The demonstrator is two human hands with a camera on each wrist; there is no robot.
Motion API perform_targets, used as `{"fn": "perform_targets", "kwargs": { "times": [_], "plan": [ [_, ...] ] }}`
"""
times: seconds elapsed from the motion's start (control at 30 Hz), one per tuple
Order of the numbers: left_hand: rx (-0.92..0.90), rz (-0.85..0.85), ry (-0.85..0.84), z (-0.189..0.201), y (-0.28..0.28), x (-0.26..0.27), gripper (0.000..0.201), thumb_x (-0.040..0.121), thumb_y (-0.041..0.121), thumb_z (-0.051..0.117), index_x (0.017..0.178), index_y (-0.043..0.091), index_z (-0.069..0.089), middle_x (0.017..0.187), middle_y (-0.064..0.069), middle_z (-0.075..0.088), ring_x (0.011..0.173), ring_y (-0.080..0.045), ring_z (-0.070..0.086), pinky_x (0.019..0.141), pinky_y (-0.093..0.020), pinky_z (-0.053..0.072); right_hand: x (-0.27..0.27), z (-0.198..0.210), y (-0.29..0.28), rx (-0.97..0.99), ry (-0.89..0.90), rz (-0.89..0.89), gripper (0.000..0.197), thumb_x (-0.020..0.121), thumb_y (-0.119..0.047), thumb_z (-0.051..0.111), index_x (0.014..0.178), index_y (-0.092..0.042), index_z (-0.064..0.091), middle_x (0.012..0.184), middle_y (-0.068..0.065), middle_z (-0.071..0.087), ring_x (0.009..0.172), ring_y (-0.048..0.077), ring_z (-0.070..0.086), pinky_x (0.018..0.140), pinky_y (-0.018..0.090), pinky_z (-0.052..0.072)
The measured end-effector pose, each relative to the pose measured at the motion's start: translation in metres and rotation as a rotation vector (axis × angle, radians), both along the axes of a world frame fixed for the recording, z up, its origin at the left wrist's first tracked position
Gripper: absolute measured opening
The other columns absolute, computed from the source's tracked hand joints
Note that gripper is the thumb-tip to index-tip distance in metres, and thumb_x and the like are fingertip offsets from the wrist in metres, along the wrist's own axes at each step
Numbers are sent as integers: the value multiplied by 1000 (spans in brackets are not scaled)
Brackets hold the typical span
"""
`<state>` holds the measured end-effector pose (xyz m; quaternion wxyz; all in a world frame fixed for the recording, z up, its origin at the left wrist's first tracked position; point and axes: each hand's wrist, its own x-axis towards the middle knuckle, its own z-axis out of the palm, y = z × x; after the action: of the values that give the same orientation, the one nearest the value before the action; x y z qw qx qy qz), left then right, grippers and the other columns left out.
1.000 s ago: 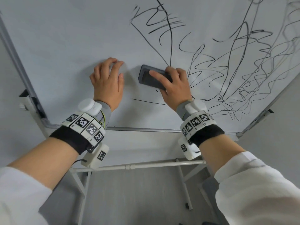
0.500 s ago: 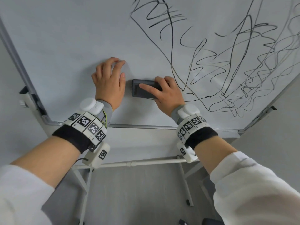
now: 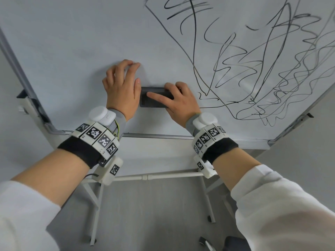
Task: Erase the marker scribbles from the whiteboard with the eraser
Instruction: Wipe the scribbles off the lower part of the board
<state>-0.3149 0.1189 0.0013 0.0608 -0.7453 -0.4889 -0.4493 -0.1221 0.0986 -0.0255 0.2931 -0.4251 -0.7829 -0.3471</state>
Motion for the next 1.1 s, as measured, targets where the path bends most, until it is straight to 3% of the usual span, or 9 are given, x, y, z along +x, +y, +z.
{"fn": "perform_targets", "kwargs": {
  "times": [0.33, 0.7, 1.1],
  "plan": [
    [-13, -12, 18, -8, 1, -2, 41, 89, 23, 33, 126, 19, 51, 133, -4, 46, 114, -31, 38, 88, -42, 31, 11, -20, -3, -33, -31, 1, 68, 72, 7, 59, 123, -38, 59, 111, 4, 39, 90, 28, 37, 69, 40, 50],
    [-10, -37, 22, -4, 0, 0, 41, 90, 23, 32, 125, 20, 52, 132, -3, 46, 115, -32, 37, 90, -42, 29, -1, -4, -4, -63, -61, 30, 76, 66, 12, 60, 124, -37, 60, 115, 4, 37, 93, 29, 35, 69, 40, 50],
    [4, -36, 11, -5, 2, 2, 40, 90, 23, 33, 125, 19, 51, 131, -4, 47, 112, -31, 37, 87, -42, 31, 28, -10, -21, -124, -99, -41, 83, 59, 17, 50, 121, -38, 61, 119, 4, 38, 105, 31, 35, 79, 46, 43]
  ]
}}
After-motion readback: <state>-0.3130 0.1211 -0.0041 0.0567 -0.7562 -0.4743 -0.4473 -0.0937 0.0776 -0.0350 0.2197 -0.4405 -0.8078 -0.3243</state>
